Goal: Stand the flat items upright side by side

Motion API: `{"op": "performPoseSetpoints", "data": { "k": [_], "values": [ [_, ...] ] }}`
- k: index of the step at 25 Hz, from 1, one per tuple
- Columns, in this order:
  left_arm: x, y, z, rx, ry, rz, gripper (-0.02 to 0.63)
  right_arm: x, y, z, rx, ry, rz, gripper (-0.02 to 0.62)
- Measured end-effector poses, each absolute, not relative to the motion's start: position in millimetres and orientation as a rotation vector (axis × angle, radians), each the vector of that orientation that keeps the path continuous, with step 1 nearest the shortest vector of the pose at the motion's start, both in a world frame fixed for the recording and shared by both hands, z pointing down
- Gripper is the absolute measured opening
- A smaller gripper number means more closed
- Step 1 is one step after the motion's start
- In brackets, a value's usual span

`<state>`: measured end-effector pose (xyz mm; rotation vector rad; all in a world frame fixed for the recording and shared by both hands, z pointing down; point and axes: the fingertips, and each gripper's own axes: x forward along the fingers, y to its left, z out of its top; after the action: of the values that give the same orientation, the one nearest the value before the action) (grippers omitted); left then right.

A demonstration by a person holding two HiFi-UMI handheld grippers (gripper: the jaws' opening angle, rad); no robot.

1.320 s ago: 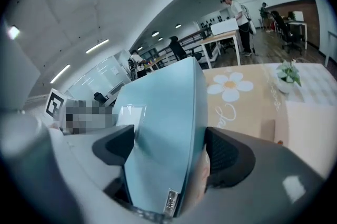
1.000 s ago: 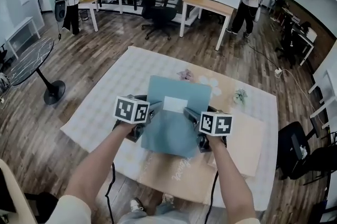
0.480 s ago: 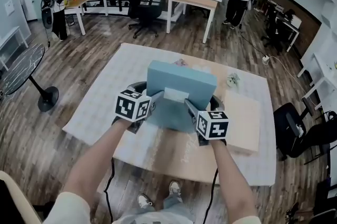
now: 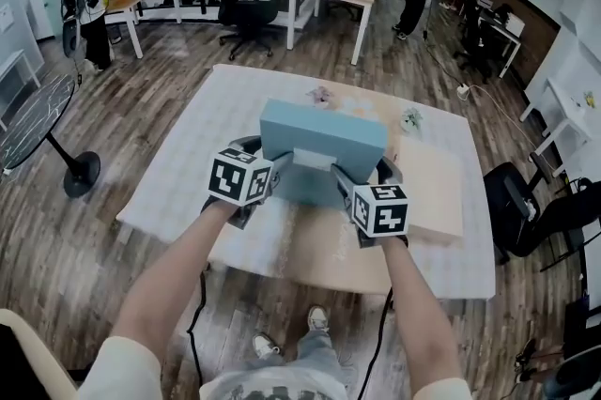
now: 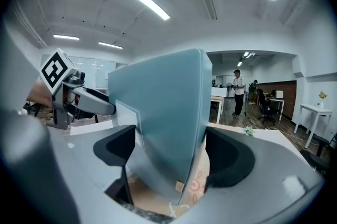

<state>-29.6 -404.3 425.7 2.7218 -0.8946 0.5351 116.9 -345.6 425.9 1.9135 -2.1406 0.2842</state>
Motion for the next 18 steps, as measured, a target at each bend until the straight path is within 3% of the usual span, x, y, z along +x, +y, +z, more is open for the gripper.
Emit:
{"op": "performPoseSetpoints", "data": {
  "k": [18],
  "values": [
    [-26.4, -402.7, 424.9, 2.632, -1.007, 0.559, 0.295, 123.0, -342.2, 427.9, 1.708, -2.223, 0.330, 0.417]
  ]
}}
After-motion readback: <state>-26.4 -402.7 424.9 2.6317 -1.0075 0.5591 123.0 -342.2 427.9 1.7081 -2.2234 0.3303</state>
